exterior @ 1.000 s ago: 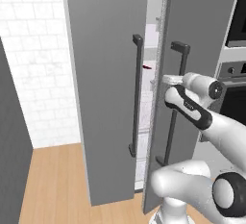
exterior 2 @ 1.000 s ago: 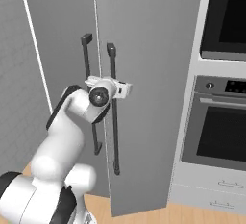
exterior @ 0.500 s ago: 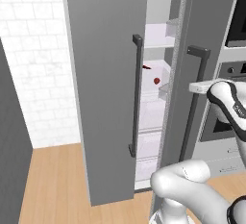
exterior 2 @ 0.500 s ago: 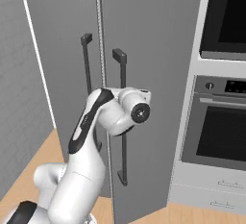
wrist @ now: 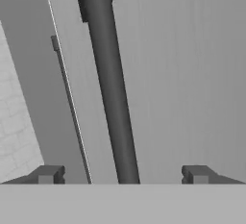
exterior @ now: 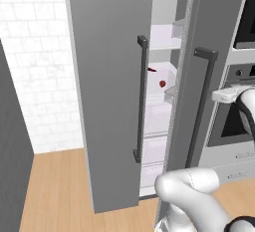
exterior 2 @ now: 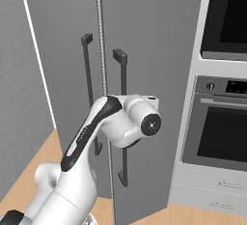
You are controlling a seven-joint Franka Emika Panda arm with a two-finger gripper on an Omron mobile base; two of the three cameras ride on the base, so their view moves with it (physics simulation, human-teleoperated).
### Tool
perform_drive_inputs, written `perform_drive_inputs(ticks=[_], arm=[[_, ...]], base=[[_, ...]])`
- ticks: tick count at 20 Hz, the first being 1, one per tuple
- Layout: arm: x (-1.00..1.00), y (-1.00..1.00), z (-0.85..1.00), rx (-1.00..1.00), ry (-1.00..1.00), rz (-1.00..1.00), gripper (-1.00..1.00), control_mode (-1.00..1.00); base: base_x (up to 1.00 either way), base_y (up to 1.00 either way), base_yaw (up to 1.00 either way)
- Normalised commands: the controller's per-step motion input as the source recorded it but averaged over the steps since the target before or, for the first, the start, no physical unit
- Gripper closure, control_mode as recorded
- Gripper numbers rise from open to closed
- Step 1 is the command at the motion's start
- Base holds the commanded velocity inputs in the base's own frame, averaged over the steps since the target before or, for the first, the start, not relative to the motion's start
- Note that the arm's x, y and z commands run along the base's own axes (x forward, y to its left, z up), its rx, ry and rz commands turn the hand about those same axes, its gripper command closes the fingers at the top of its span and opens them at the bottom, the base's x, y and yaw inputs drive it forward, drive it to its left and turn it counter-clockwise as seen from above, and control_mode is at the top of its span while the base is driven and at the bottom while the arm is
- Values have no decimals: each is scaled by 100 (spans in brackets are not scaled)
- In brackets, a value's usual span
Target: Take the strawberry from the fridge and place it on top of the pancake, located on the dining counter.
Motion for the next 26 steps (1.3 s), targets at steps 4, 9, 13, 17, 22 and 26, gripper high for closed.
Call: perform_drive_inputs(ticks=[4,9,13,17,22,26], arm=[[-100,15,24,-7,-6,-4,-100,-100],[-72,61,48,-20,-2,-3,-100,-100],[-37,82,52,-25,-1,-7,-100,-100],[-3,92,44,-25,0,-11,-100,-100],[10,86,29,-22,9,-13,-100,-100],[58,64,12,-19,25,-25,-100,-100]], base=[[0,0,0],[0,0,0],[0,0,0],[0,0,0],[0,0,0],[0,0,0]])
